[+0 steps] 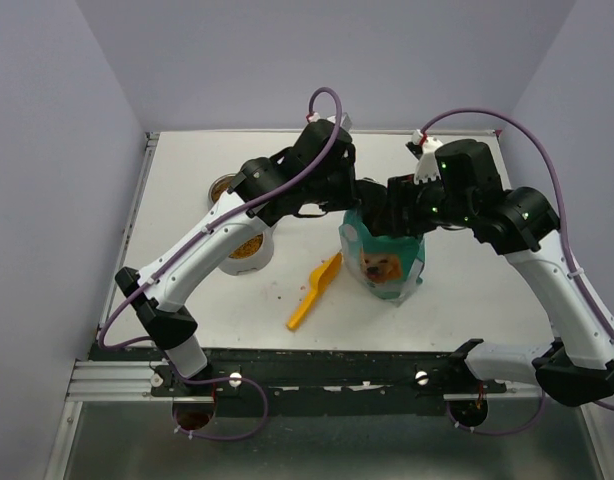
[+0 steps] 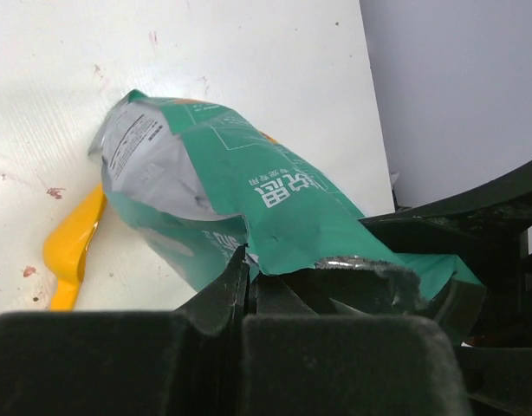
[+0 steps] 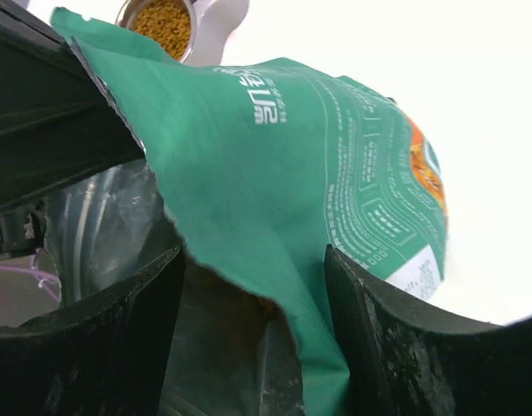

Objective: Serve the pet food

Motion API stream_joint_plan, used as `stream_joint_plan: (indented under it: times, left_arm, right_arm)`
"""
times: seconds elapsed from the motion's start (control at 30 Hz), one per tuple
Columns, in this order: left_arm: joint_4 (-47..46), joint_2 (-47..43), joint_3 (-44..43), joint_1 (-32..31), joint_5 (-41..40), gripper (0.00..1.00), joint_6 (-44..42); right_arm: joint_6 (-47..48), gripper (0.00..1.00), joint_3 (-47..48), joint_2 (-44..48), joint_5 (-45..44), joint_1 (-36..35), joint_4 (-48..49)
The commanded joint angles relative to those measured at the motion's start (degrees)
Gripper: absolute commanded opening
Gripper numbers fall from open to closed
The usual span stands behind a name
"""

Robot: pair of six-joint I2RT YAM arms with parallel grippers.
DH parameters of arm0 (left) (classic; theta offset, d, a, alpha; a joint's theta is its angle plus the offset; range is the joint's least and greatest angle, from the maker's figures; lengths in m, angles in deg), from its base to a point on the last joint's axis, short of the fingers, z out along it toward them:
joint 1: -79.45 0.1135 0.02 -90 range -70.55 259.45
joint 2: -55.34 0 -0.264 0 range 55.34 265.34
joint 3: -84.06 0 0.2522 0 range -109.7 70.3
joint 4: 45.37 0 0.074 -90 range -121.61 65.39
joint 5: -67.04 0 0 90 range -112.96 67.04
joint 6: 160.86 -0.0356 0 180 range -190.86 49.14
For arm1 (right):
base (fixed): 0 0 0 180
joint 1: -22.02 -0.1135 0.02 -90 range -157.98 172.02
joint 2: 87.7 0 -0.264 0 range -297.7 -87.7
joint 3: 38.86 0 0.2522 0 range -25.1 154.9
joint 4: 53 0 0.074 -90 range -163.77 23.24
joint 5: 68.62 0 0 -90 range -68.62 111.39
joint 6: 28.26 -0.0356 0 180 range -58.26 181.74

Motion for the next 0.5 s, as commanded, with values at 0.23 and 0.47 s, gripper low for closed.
stream_joint_plan:
  times: [0.23, 0.47]
  left_arm:
    - [-14.8, -2.1, -7.6, 0.2, -14.2, 0.00, 1.6]
    - [-13.5, -0.3, -12.1, 0.2, -16.9, 0.00, 1.3]
  right_arm:
    - [5.6, 0.79, 6.9, 1.2, -8.2, -0.4, -5.1]
    - [7.6, 0.85, -0.4, 9.6, -0.5, -0.4, 6.4]
